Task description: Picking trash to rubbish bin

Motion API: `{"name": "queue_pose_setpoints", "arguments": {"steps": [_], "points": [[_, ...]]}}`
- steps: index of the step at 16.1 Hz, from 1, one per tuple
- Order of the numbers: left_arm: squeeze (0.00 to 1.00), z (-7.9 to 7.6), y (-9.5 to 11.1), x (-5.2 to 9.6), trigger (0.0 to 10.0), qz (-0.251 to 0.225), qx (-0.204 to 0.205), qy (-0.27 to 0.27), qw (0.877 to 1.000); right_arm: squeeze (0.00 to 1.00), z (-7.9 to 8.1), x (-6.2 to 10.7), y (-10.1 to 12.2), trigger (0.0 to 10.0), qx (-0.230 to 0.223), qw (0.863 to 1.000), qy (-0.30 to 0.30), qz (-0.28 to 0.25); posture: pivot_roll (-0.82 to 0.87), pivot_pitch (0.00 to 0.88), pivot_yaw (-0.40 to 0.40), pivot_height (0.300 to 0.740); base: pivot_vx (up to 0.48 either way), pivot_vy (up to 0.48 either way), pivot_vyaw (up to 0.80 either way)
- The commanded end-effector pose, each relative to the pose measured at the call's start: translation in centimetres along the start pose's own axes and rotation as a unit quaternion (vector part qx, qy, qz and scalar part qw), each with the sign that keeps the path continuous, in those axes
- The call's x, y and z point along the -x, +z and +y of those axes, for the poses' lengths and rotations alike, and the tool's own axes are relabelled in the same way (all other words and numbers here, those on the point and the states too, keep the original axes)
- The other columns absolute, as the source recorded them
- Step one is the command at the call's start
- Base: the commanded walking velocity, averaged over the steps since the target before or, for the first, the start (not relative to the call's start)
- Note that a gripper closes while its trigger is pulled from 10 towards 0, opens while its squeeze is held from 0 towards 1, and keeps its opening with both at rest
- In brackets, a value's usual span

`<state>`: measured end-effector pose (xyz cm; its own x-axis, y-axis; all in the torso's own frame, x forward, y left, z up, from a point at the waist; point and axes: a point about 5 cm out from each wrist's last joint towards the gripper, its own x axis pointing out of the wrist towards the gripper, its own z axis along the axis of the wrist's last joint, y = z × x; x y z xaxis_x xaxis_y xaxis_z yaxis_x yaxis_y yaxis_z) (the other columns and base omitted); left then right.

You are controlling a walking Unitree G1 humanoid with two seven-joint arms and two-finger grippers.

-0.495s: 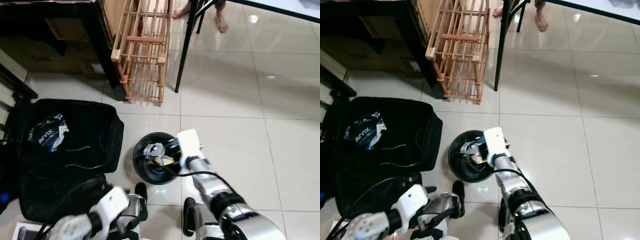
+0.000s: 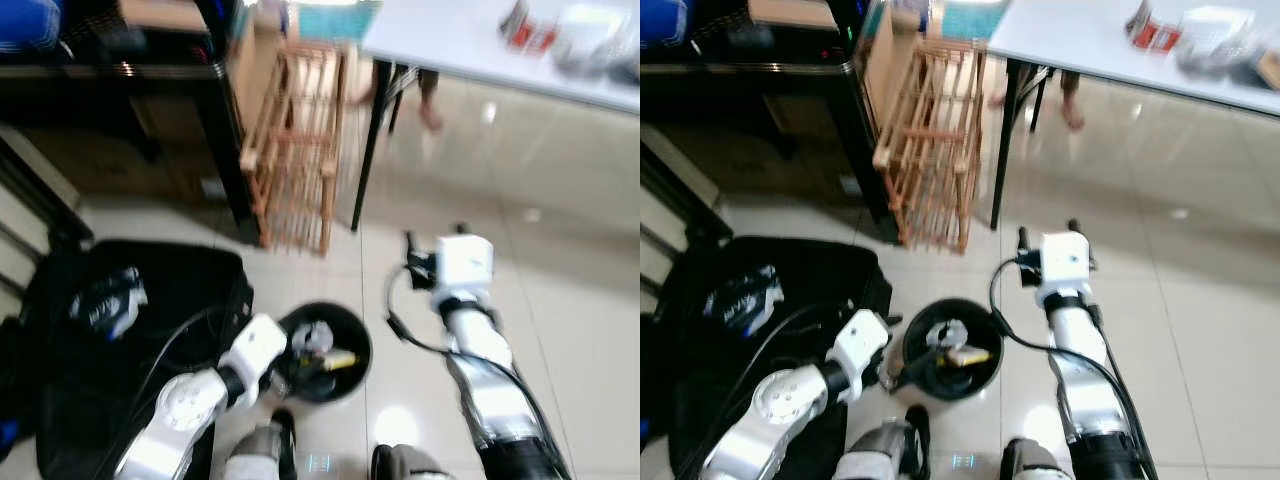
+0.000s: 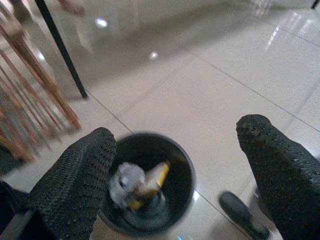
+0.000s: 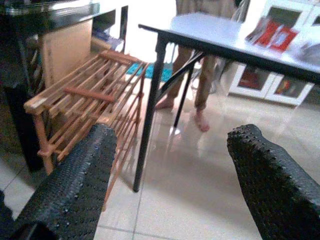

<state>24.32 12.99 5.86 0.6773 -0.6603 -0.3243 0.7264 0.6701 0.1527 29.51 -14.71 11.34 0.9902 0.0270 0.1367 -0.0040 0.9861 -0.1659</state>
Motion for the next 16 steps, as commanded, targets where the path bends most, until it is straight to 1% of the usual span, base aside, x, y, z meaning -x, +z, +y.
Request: {"name": "queue_pose_setpoints", "arguments": {"steps": [1, 3, 4, 5, 6, 8, 9, 11, 13, 16], "points": [[0.00, 0.5, 0.0, 0.1, 10.0, -0.005, 0.014, 0.022, 1.000, 0.00, -0.4, 0.8, 0.4, 10.0, 0.002, 1.000, -0.002, 0.003, 0.01, 0.128, 0.032, 0.740, 0.000, 0.000, 0.00], [0.00, 1.9, 2.3, -0.9, 10.0, -0.053, 0.028, 0.087, 0.994, 0.00, -1.5, 3.1, 1.3, 10.0, 0.015, 0.999, -0.029, 0.011, -0.02, 0.108, 0.041, 0.740, 0.000, 0.000, 0.00], [0.00, 2.1, 3.2, -1.3, 10.0, -0.075, 0.070, 0.119, 0.988, 0.00, -1.7, 5.1, 0.4, 10.0, 0.006, 0.997, -0.051, 0.053, -0.04, 0.101, 0.044, 0.740, 0.000, 0.000, 0.00], [0.00, 2.3, 3.2, -1.4, 10.0, -0.077, 0.080, 0.138, 0.984, 0.00, -1.5, 6.3, 0.2, 10.0, 0.025, 0.997, -0.045, 0.066, -0.05, 0.094, 0.052, 0.740, 0.000, 0.000, 0.00], [0.00, 2.8, 3.4, -1.5, 10.0, -0.079, 0.083, 0.160, 0.980, 0.00, -2.1, 7.2, 0.3, 10.0, 0.040, 0.994, -0.058, 0.081, -0.06, 0.092, 0.059, 0.740, 0.000, 0.000, 0.00], [0.00, 3.2, 3.7, -1.5, 10.0, -0.085, 0.088, 0.168, 0.978, 0.00, -2.6, 7.6, 0.2, 10.0, 0.047, 0.992, -0.069, 0.093, -0.06, 0.089, 0.065, 0.740, 0.000, 0.000, 0.00], [0.00, 3.6, 4.1, -1.8, 10.0, -0.088, 0.094, 0.172, 0.977, 0.00, -2.5, 7.6, 0.4, 10.0, 0.048, 0.992, -0.064, 0.099, -0.06, 0.084, 0.071, 0.740, 0.000, -0.289, 0.00], [0.00, 3.6, 4.4, -2.2, 10.0, -0.093, 0.091, 0.165, 0.978, 0.00, -2.0, 6.9, 0.7, 10.0, 0.045, 0.993, -0.060, 0.092, -0.06, 0.071, 0.069, 0.740, 0.000, -0.332, 0.00], [0.00, 3.4, 4.6, -2.5, 10.0, -0.096, 0.093, 0.166, 0.977, 0.00, -2.1, 5.9, 1.1, 10.0, 0.039, 0.993, -0.074, 0.086, -0.06, 0.069, 0.066, 0.740, 0.000, -0.480, 0.00], [0.00, 3.1, 4.4, -2.7, 10.0, -0.095, 0.096, 0.163, 0.977, 0.00, -1.9, 5.5, 1.0, 10.0, 0.035, 0.992, -0.084, 0.090, -0.06, 0.065, 0.055, 0.740, 0.000, -0.480, 0.00]]}}
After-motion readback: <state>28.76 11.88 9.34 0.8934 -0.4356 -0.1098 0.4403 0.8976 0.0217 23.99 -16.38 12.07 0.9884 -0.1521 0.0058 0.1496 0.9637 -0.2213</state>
